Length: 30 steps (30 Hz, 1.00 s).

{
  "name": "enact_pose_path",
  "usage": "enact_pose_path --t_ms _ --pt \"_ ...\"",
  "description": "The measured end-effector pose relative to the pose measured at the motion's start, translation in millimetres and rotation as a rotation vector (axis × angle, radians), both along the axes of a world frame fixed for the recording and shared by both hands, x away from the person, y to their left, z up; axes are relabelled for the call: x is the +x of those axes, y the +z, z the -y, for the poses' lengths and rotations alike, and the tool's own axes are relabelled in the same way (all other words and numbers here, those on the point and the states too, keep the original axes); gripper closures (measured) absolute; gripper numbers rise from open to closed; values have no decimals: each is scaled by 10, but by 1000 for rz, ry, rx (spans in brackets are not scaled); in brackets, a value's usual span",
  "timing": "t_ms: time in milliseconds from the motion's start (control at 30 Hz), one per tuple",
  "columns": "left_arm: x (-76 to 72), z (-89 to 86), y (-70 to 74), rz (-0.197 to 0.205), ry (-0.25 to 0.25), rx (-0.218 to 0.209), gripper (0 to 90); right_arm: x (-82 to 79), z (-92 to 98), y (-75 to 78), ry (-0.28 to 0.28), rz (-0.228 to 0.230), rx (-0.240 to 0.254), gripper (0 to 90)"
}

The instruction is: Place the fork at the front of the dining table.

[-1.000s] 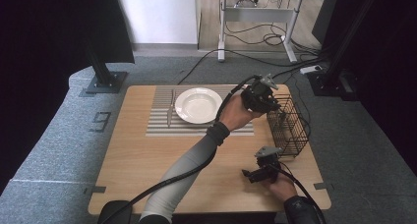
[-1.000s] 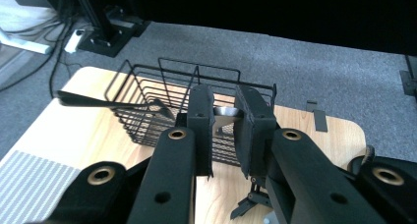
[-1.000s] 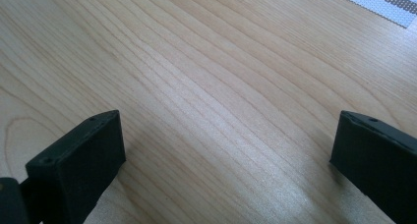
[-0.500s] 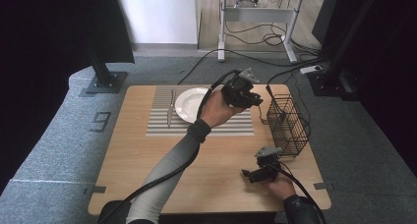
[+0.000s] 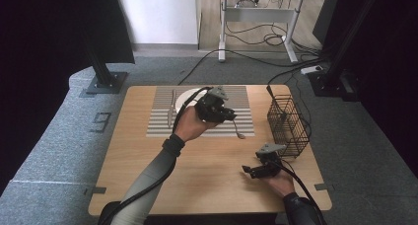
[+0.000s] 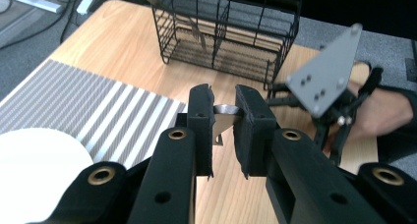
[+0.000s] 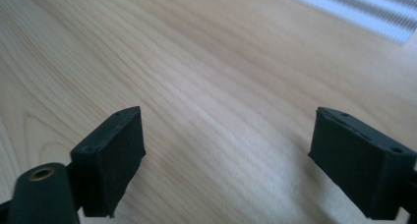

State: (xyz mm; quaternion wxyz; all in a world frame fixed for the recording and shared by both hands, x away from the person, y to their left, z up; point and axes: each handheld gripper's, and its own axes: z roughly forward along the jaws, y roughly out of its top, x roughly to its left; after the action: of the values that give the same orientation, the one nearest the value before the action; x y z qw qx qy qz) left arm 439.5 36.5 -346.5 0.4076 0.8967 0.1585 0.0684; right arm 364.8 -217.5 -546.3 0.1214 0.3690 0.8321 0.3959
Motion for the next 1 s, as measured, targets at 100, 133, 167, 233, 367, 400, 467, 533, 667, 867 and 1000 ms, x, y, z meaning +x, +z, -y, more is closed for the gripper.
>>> enact_pose_path --t_ms 100,133,167,233,367,400,467,533,667,867,1000 --pt "-28 -53 -49 1 -4 6 779 5 -6 43 6 17 12 154" --pt "-41 -74 -68 3 -6 10 779 17 -15 87 15 24 15 193" --pt "-53 -93 -88 2 -7 11 779 25 -23 107 16 29 18 214" --pt "-74 -131 -128 -3 -10 14 779 43 -37 157 36 36 22 267" --pt "-117 -200 -212 -13 -18 13 779 103 -100 279 73 70 26 331" --pt "-132 -228 -241 -16 -19 14 779 124 -120 309 87 77 32 350" --pt "-147 -258 -267 -22 -25 14 779 171 -169 364 121 84 45 379" --pt "-161 -287 -285 -25 -32 11 779 214 -228 414 157 87 53 406" --pt "-184 -338 -301 -31 -55 4 779 281 -349 507 226 101 50 475" --pt "-227 -374 -314 -36 -116 13 779 347 -483 631 316 65 99 558" --pt "-243 -383 -314 -43 -148 20 779 358 -547 681 370 62 97 596"
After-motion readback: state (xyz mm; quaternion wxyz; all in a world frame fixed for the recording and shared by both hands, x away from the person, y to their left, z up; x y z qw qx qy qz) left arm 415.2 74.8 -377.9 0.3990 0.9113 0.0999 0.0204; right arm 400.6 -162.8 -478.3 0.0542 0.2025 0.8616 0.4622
